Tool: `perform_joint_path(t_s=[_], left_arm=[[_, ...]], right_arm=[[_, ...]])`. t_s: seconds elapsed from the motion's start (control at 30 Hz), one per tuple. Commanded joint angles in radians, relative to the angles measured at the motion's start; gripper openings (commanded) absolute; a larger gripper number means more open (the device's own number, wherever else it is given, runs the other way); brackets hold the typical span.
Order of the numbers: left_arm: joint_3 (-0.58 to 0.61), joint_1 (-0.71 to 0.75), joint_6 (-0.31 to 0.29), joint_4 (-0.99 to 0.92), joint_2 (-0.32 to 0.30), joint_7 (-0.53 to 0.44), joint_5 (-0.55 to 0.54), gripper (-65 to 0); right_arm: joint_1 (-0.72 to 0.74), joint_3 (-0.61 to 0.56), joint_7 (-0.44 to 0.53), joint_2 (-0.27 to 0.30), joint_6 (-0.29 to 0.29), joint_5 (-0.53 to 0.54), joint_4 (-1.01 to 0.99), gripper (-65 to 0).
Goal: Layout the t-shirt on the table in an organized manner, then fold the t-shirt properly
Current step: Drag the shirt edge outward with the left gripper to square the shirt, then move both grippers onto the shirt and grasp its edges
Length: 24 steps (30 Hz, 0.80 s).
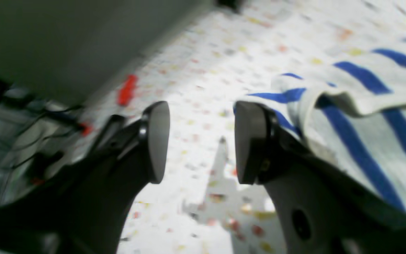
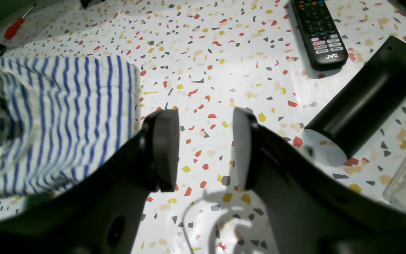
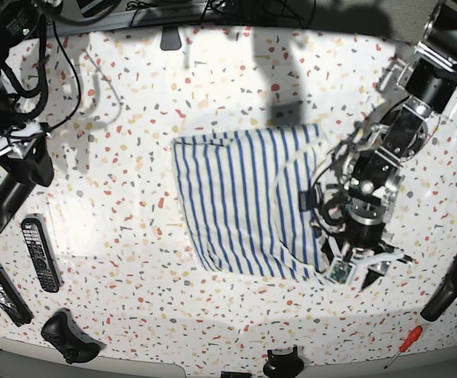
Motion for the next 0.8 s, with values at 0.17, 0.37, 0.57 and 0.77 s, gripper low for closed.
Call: perform_joint_path(t_s=[0.17,0.37,0.57,0.77], left_arm=[[-0.008,-0.074,0.031,0.015,-0.016,0.061,0.007,-38.1],[-0.008,-0.068,0.031,0.015,-0.016,0.074,-0.006,-38.1],[-0.008,-0.069,0.031,0.15,-0.011,0.339,0.1,-38.1],[-0.008,-0.04,0.031,0.477,-0.01,0.517,0.082,-38.1]], right_arm=[[0.009,0.003,0.019,0.014,0.01,0.023,0.017,-40.6],[0.009,0.003,0.019,0.013,0.01,0.036,0.017,-40.6],[0.04,-0.111,0.15,0.014,0.017,0.056,-0.01,-40.6],[0.226,-0.373,0.235,0.013,0.013,-0.079,-0.206,-40.6]])
